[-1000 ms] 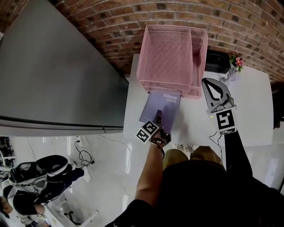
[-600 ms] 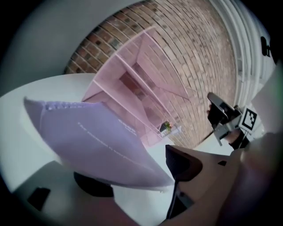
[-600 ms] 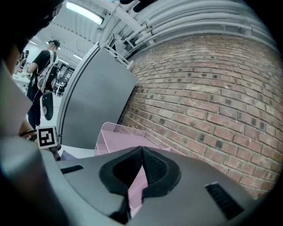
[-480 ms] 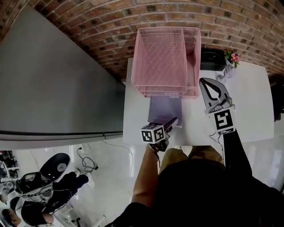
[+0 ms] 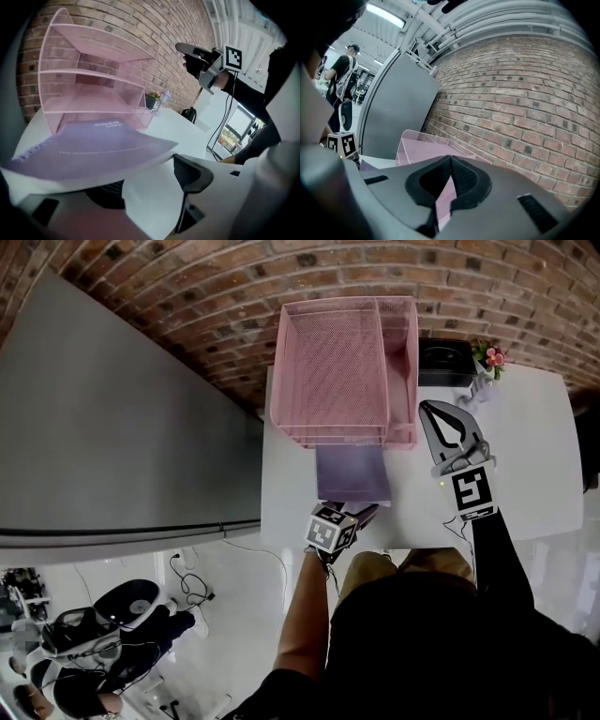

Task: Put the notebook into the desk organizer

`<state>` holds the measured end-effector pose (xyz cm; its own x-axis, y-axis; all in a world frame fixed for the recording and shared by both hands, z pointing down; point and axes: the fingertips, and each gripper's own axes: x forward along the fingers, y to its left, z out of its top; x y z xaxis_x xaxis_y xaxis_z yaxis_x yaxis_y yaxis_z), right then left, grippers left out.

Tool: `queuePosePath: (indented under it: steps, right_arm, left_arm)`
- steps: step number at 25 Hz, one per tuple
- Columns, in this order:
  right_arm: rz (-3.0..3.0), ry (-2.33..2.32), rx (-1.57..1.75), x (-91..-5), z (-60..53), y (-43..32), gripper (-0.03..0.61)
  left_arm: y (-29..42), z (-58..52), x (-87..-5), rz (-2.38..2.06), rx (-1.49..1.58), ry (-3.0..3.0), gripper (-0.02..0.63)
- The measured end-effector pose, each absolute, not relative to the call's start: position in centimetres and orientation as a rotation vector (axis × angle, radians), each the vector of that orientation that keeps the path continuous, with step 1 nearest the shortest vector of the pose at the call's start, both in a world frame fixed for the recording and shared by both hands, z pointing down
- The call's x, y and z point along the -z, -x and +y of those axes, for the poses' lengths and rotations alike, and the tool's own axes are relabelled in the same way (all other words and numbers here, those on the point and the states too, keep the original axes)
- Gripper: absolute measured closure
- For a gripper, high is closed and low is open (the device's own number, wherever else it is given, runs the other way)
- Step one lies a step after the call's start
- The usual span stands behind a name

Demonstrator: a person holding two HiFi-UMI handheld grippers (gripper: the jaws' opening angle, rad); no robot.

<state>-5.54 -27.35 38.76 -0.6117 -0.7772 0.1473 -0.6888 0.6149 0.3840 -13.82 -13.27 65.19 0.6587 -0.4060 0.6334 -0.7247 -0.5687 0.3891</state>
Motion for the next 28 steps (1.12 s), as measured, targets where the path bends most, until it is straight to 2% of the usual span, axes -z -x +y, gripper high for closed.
queuePosePath:
  steps: [3,7,18,20,22,23,24,28]
  right_arm:
    - [-2.550,-1.182,0.416,-38.8,-27.6,5.4,0.557]
    - [-2.561,-1.168,0.413,-38.8,-27.9,5.6,0.557]
    - [-2.576,-1.139,0.407,-39.0,-28.2,5.9,0.557]
    - [-2.580,-1.137,0.401,-39.1,-28.2,6.2,0.557]
    - [-2.582,-1.134,0.399,-39.2,-28.0,6.4,0.557]
    - [-2.581,-1.132,0.400,-39.2,-27.9,6.5,0.557]
    - [-2.580,-1.131,0.400,-39.3,-27.8,6.6,0.557]
    - [-2.571,-1.126,0.398,-39.6,-27.6,6.7,0.557]
  left_arm:
    - [14.1,-12.9,-66.2,-0.901,-0.682,-2.179,0.299]
    - [14.8,-12.6,-66.9,-0.969,-0.689,-2.118,0.353]
    - [18.5,-11.8,-68.6,-1.188,-0.705,-1.946,0.371]
    - [18.9,-11.9,-69.0,-1.218,-0.712,-1.938,0.404]
    - [19.9,-12.3,-68.9,-1.288,-0.732,-1.917,0.467]
    - [20.5,-12.7,-68.8,-1.326,-0.737,-1.907,0.580]
    - [20.8,-13.0,-68.6,-1.347,-0.739,-1.902,0.598]
    - [20.9,-13.7,-69.3,-1.331,-0.761,-1.898,0.598]
